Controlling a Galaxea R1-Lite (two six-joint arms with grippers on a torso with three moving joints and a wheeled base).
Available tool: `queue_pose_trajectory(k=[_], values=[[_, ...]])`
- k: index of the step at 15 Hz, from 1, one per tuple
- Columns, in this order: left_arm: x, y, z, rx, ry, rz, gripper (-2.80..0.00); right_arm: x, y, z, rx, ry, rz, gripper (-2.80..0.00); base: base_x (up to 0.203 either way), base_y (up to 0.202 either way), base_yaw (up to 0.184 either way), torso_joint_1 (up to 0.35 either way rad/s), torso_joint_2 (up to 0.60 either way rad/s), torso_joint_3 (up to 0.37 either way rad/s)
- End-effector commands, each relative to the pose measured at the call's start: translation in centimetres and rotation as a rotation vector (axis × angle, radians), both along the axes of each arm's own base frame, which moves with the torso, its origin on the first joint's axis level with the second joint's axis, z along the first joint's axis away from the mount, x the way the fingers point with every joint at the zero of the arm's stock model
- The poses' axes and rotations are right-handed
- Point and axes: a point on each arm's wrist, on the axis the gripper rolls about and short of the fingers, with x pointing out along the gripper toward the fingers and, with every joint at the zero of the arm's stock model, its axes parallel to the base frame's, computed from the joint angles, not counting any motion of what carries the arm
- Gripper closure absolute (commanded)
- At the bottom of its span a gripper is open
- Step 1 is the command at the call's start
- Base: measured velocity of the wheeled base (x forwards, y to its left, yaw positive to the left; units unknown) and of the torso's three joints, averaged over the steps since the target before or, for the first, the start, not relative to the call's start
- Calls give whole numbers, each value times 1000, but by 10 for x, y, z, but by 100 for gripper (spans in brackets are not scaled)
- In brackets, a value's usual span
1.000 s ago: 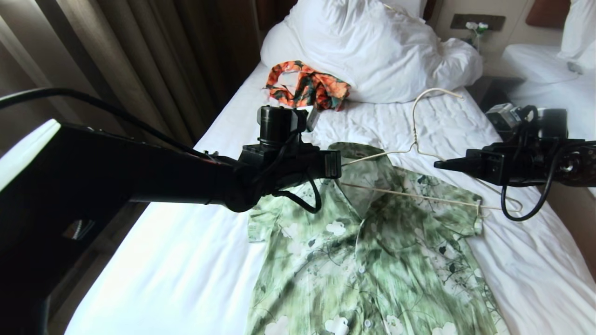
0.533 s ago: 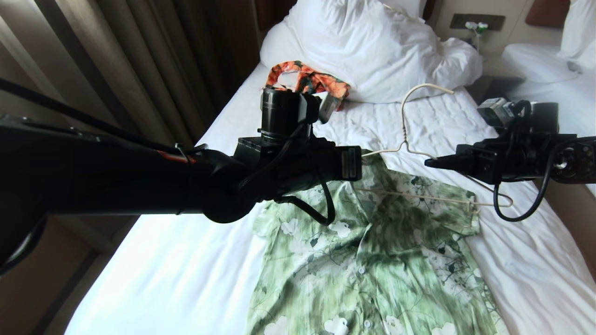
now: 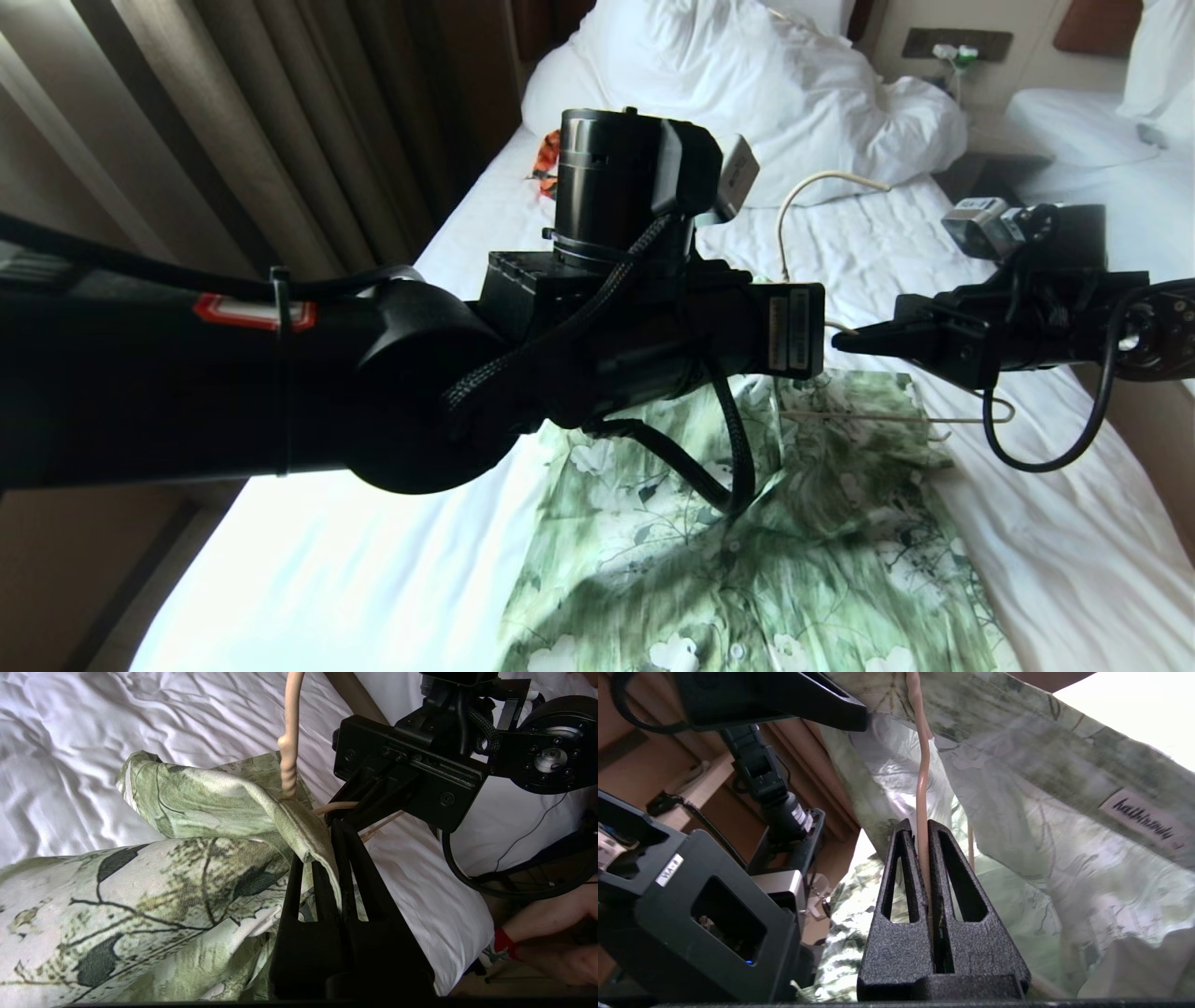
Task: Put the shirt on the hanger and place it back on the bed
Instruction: Hook one side of the shirt onto the hanger
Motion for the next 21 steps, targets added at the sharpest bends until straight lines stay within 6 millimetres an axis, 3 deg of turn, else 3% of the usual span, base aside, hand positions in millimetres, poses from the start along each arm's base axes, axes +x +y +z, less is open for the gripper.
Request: queue_pose_trajectory(k=[1,3,6,11,16,17,21], values=[[-5,-8,-1,-2,-1,-17,0,-3,2,-1,4,-18,15,0,0,0,0,0,0,0],[-11,-24,-13,22,5,-26,0,-1,1,-10,5,-28,11,0,0,0,0,0,0,0],[-6,-49,-31,48,14,-34,0,1,-2,-15,5,-37,3,0,0,0,0,0,0,0],[-10,-79,-73,134,46,-70,0,1,-8,-30,6,-65,-15,0,0,0,0,0,0,0],[-9,-85,-72,143,11,-74,0,1,-17,-39,5,-59,-38,0,0,0,0,0,0,0],[-10,-85,-71,147,4,-76,-280,1,-17,-40,4,-58,-39,0,0,0,0,0,0,0],[-17,-78,-71,167,10,-70,-280,3,-19,-43,4,-58,-44,0,0,0,0,0,0,0]])
